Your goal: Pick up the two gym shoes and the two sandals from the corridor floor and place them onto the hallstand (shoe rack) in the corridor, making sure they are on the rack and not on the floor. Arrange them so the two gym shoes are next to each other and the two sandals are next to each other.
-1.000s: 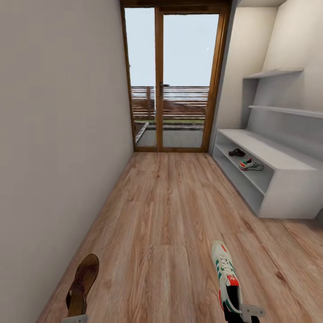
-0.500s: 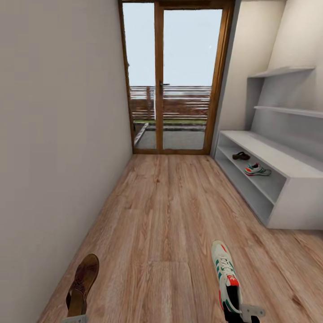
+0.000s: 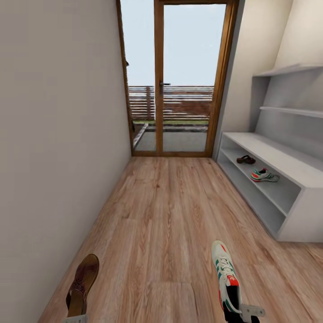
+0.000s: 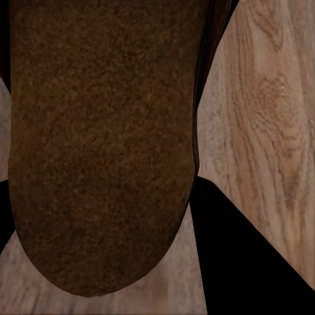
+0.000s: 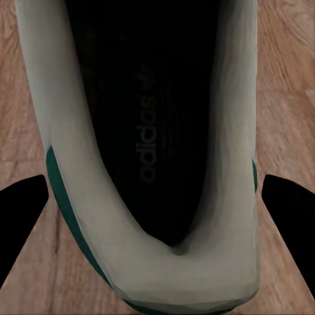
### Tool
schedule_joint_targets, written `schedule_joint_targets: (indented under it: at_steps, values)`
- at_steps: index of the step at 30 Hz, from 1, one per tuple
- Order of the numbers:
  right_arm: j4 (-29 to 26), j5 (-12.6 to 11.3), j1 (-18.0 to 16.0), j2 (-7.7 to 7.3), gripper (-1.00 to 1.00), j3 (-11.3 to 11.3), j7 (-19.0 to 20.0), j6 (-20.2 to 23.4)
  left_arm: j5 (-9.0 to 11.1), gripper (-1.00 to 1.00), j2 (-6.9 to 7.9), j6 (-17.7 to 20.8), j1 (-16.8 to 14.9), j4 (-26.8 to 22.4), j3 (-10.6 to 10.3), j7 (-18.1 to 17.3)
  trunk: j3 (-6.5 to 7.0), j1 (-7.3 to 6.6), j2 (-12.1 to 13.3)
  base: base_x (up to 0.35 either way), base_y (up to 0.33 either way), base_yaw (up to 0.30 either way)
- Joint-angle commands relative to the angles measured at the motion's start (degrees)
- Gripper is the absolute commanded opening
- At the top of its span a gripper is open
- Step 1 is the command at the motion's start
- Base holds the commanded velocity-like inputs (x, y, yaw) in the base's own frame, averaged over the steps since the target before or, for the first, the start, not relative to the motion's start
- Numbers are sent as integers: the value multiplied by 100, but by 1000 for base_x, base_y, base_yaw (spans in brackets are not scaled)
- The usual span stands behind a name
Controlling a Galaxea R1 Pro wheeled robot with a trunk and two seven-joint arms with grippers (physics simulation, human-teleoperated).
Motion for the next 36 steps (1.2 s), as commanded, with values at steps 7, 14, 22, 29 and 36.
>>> schedule_joint_targets:
  at_steps: [7, 14, 22, 29, 36]
  values:
    - [5, 23, -4, 6, -100, -37, 14, -18, -34, -100, -1, -16, -5, 1, 51, -39, -5, 2, -2, 338, 0, 0]
    - [5, 23, -4, 6, -100, -37, 11, -18, -34, -100, 1, -16, -5, 1, 51, -39, -5, 2, -2, 338, 0, 0]
    - [5, 23, -4, 1, -100, -37, 10, -18, -34, -100, 0, -16, -5, 1, 51, -39, -5, 2, -2, 338, 0, 0]
    - [5, 23, -4, 5, -100, -37, 10, -11, -34, -100, 4, -16, -5, 1, 51, -39, -5, 2, -2, 338, 0, 0]
    - [5, 23, -4, 5, -100, -37, 10, -9, -34, -100, 6, -16, -5, 1, 51, -39, -5, 2, -2, 338, 0, 0]
